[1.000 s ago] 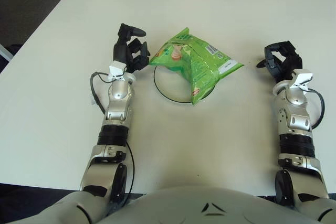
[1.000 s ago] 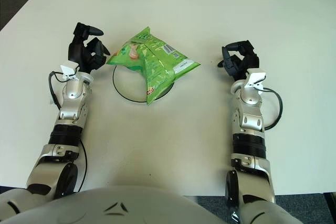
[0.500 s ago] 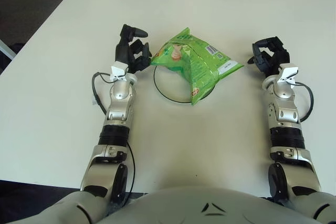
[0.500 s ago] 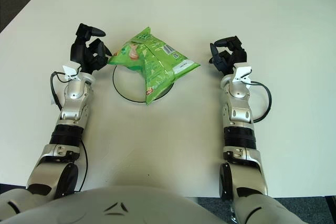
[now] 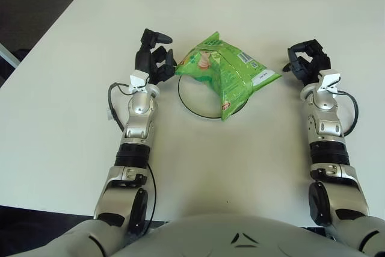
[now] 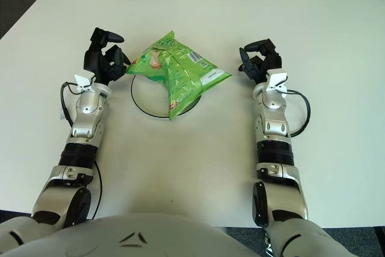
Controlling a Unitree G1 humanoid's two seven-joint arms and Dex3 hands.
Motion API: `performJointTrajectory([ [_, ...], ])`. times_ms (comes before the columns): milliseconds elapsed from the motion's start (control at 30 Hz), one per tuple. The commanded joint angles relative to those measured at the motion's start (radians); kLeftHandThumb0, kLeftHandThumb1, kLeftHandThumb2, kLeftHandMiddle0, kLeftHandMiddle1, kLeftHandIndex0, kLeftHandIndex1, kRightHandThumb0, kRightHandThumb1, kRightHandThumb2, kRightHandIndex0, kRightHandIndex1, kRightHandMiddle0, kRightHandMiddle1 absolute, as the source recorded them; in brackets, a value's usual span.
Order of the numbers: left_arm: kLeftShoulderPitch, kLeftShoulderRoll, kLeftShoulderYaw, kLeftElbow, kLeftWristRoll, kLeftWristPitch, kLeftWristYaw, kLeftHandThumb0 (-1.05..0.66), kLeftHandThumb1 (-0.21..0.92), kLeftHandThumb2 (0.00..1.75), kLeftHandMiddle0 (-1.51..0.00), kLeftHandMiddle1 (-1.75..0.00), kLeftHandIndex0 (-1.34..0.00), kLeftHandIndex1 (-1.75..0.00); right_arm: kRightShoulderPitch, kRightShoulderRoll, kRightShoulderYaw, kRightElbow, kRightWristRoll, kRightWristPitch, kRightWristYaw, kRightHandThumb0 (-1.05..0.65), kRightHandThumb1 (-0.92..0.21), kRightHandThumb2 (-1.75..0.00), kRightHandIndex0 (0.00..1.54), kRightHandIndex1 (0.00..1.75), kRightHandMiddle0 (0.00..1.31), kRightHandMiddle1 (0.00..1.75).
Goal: Put the snack into the plate.
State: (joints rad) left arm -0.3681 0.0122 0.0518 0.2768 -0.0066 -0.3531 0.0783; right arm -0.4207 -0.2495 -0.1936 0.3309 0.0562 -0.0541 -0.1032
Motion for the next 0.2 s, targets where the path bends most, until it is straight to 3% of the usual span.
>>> performJointTrajectory([
  [0,0.129,-0.047,-0.010,0.067,-0.003,0.019,0.011,-0.37,0.72,0.79,-0.82,-1.75,-0.33,-1.75,0.034,0.004,0.005,0.047,-0.009,0.035,0.017,-0.36,-0.92,-0.31,0.82,1.44,0.42,1.52],
  [167,0.125,-0.050,-0.007,0.067,0.009,0.029,0.036,-0.37,0.72,0.79,-0.82,-1.75,-0.33,-1.75,0.039,-0.001,0.000,0.042,-0.006,0.032,0.024,-0.36,-0.92,-0.31,0.82,1.43,0.43,1.51],
])
